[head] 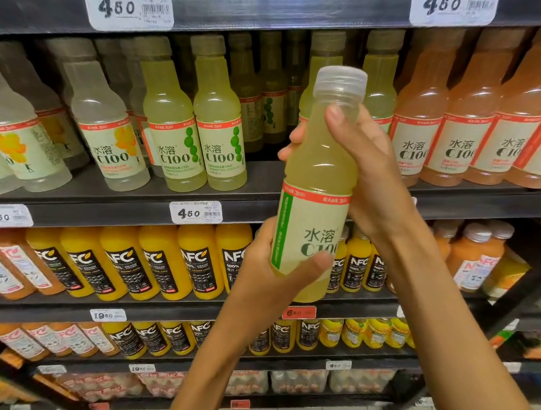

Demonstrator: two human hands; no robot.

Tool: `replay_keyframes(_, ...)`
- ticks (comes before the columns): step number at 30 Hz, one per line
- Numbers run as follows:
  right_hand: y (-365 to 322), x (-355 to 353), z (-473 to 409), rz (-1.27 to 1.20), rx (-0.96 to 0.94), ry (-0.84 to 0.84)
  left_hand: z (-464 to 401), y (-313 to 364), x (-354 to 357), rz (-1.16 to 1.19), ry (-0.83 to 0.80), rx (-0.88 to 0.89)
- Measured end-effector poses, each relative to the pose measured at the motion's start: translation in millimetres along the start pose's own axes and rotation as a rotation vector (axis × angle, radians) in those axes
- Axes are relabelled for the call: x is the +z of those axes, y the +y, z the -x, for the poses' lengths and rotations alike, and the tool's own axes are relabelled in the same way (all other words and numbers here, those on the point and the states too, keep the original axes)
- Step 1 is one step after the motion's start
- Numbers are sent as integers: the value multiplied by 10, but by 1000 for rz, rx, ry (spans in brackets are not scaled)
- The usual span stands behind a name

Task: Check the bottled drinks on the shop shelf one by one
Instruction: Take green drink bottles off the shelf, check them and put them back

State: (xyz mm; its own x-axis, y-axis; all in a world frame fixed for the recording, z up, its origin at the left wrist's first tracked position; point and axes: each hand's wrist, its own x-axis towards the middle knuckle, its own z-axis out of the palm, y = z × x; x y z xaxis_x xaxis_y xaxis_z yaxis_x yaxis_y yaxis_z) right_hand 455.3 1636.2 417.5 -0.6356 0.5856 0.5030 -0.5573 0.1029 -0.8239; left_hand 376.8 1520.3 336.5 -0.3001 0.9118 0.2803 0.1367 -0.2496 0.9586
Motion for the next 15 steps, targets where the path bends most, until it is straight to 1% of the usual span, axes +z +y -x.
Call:
replay_keyframes(3,-82,27,29,83,-44,-13,-4,-41,-21,21,25,47)
replay_keyframes(6,-154,76,48,129,-38,-65,17,-85,1,65,14,42)
replay_keyframes(9,-166,156,102,110,-83,-142,19,-109,13,91,13,38)
replay_keyframes(13,-186,209,147,92,-198,-176,0,-119,-25,140,47,68)
replay_keyframes(15,-186,206,156,102,-224,-189,-9,-129,-47,176,63,82)
